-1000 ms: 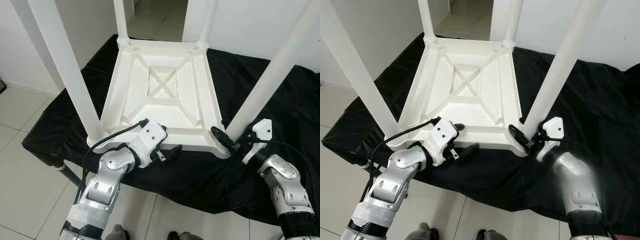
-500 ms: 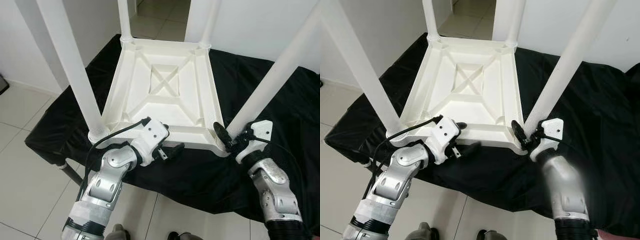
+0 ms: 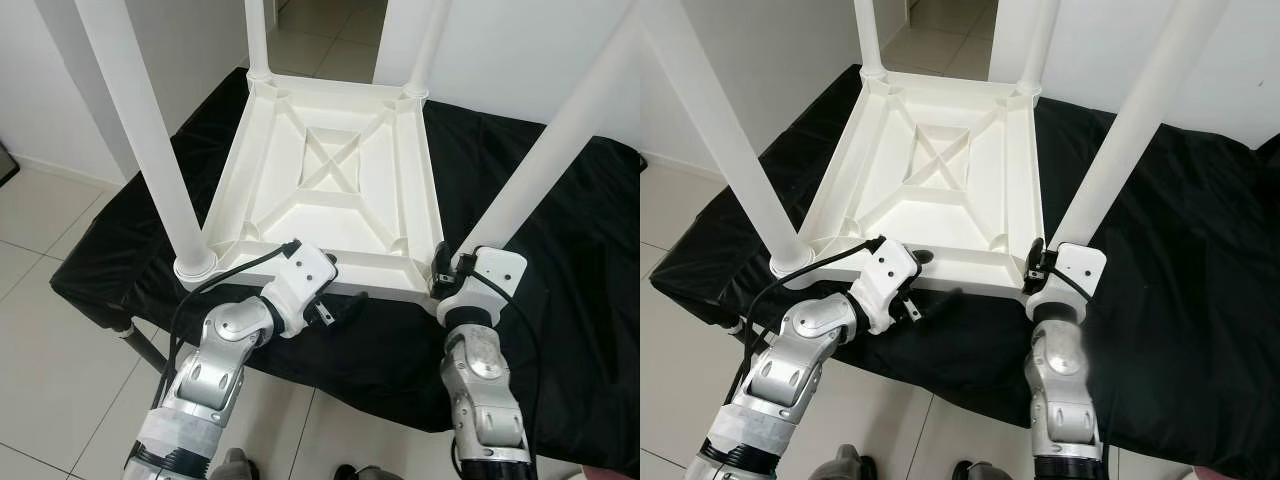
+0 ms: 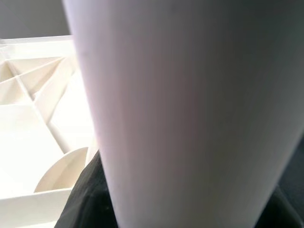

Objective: Building children table

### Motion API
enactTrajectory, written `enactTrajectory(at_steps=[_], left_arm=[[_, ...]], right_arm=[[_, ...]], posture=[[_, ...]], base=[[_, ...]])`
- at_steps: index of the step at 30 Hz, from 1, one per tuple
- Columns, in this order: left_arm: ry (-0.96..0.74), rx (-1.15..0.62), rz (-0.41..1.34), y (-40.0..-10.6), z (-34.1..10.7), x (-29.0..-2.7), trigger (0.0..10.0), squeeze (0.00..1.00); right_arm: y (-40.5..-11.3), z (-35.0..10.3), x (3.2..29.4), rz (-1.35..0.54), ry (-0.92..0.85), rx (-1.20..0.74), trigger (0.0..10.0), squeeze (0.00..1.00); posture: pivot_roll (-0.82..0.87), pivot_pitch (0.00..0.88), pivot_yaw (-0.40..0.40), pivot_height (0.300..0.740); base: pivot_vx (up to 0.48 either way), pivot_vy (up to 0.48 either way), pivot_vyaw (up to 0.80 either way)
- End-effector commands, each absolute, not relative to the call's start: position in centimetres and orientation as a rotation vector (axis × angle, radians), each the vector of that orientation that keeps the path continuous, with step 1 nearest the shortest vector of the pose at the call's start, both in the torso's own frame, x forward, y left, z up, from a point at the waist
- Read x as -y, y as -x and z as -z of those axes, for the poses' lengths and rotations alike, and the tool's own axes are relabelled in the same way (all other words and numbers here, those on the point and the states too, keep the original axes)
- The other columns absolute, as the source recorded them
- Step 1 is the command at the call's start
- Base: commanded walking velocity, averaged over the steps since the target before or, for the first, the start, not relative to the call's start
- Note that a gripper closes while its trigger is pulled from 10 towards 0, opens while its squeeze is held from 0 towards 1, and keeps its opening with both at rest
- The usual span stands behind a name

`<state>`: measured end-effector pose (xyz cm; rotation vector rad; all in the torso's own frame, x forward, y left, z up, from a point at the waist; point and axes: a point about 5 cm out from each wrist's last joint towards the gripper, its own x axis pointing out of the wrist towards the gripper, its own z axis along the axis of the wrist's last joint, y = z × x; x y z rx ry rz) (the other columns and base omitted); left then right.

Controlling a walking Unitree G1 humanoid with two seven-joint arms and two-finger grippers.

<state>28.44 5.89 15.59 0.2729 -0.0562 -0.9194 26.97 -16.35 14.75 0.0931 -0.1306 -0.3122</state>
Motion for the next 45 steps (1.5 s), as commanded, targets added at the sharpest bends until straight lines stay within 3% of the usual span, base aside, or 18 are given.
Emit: enactTrajectory(at_steps=[1,7,8,9,15,24,25,26,27,37,44,45], left_arm=[[-0.269,0.049,0.818,-28.5,-15.3,-6.2,10.0,0.0],[-0.256,0.047,0.808,-28.6,-15.3,-6.5,10.0,0.0],[-0.255,0.044,0.806,-28.5,-15.2,-6.5,10.0,0.0],[-0.254,0.044,0.806,-28.4,-15.1,-6.6,10.0,0.0],[-0.276,0.053,0.832,-27.8,-14.9,-6.3,10.0,0.0],[-0.294,0.067,0.837,-28.0,-14.8,-5.8,10.0,0.0],[-0.3,0.075,0.839,-28.0,-15.0,-5.7,10.0,0.0],[-0.3,0.075,0.839,-28.0,-15.0,-5.7,10.0,0.0],[-0.303,0.079,0.841,-28.0,-15.1,-5.6,10.0,0.0],[-0.35,0.085,0.83,-28.0,-14.8,-6.1,10.0,0.0],[-0.346,0.076,0.812,-28.0,-14.6,-6.2,10.0,0.0],[-0.349,0.077,0.81,-28.0,-14.5,-6.1,10.0,0.0]], right_arm=[[-26.1,-11.9,16.9,0.439,-0.124,-0.022,10.0,0.0],[-26.0,-12.7,16.8,0.39,-0.123,0.042,10.0,0.0],[-25.9,-12.9,17.1,0.387,-0.101,0.057,10.0,0.28],[-25.8,-13.0,17.3,0.38,-0.087,0.072,10.0,1.0],[-25.5,-13.2,18.1,0.325,-0.081,0.116,10.0,1.0],[-26.1,-13.3,18.7,0.092,-0.1,0.157,10.0,1.0],[-26.3,-13.5,18.9,0.032,-0.094,0.163,10.0,0.23],[-26.3,-13.5,18.9,0.032,-0.094,0.163,10.0,0.23],[-26.4,-13.8,19.2,-0.019,-0.074,0.176,10.0,0.0],[-27.6,-15.6,20.2,-0.363,0.016,0.197,10.0,0.0],[-28.1,-15.5,19.9,-0.434,0.049,0.185,10.0,0.0],[-28.2,-15.4,19.8,-0.45,0.061,0.188,4.4,0.0]], posture=[[0.05,0.132,-0.023,0.74],[0.05,0.138,-0.017,0.74],[0.05,0.137,-0.019,0.74],[0.04,0.138,-0.018,0.74],[0.04,0.131,-0.019,0.74],[0.02,0.116,-0.021,0.74],[0.02,0.116,-0.021,0.74],[0.02,0.116,-0.021,0.74],[0.02,0.112,-0.019,0.74],[0.05,0.077,-0.051,0.74],[0.06,0.06,-0.054,0.74],[0.06,0.055,-0.052,0.74]], base=[[0.0,0.0,0.0],[0.0,0.0,0.0],[0.0,0.0,0.0],[0.0,0.0,0.0],[0.0,0.0,0.0],[0.0,0.0,0.0],[0.0,0.0,0.0],[0.0,0.0,0.0],[0.0,0.0,0.0],[0.0,0.0,0.0],[0.0,0.0,0.0],[0.0,0.0,0.0]])
